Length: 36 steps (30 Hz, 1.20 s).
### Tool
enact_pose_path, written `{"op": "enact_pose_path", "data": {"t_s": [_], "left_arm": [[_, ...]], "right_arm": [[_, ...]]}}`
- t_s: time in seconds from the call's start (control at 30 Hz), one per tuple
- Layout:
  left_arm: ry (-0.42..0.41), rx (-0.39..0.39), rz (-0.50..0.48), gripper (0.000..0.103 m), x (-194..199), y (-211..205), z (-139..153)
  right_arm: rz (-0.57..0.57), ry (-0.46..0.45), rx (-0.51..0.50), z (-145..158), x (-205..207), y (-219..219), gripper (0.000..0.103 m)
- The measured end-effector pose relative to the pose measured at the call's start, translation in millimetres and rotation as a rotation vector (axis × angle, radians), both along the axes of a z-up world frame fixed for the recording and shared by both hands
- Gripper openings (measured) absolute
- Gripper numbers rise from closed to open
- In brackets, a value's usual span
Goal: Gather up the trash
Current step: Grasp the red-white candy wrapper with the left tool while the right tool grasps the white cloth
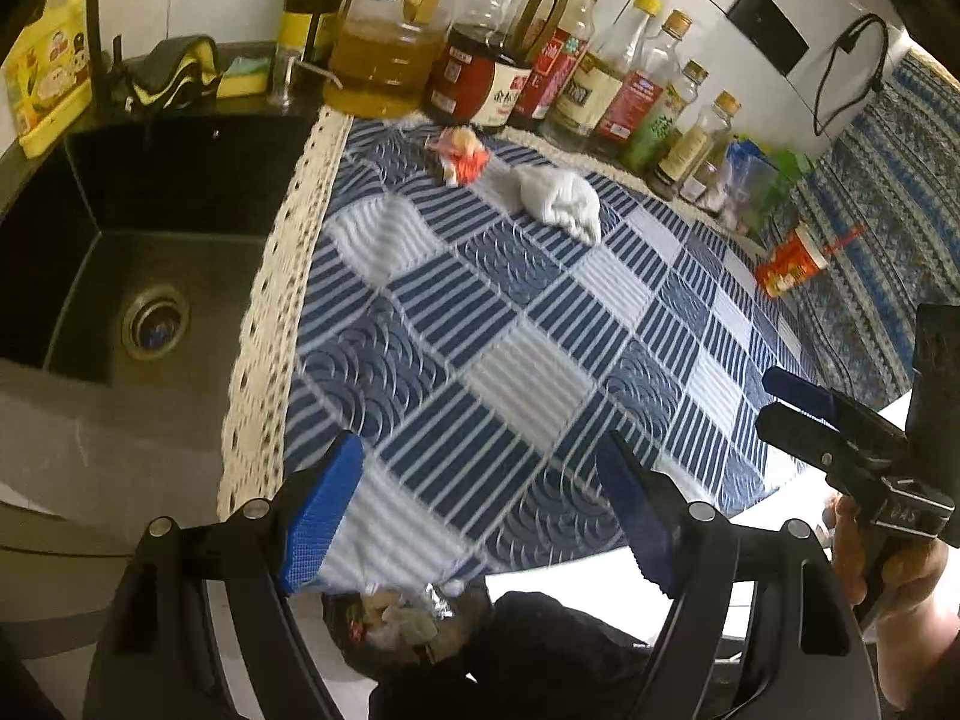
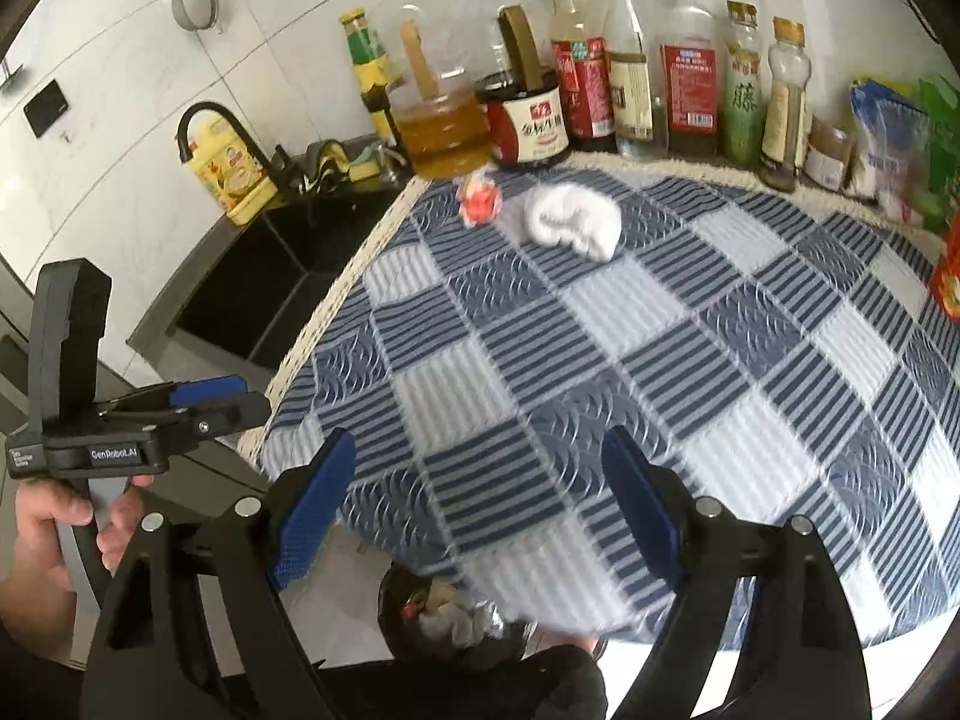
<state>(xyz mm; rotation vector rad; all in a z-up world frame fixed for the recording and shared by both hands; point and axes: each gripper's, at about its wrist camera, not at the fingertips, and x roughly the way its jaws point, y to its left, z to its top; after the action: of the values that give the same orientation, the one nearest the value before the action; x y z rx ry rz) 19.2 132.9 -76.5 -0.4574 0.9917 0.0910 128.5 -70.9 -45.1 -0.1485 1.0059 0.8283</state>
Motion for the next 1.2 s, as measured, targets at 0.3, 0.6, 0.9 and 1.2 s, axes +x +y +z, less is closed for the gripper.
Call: {"op": "enact_pose_path", "data": {"t_s": [0.3,0.6,0.9,1.2], "left_arm": [[0.023,0.04,0.042,0.078,60,-1,7],[0.056,0.083,0.088,0.076,120,5,15],[0.119,0.093,0.14,0.076,181,13,-17],[0.129,0.083,0.21,0.072,220,44,-27]], "right_arm": [[0.047,0.023,0.01,-12,78,13,0.083],[0.13,0.06,0.009,-33,142,38,0.082],[0.217,0.096,0.015,-51,191,71,0.08],[0.27,0.121,-0.003,-70,213,86,0.068]]}}
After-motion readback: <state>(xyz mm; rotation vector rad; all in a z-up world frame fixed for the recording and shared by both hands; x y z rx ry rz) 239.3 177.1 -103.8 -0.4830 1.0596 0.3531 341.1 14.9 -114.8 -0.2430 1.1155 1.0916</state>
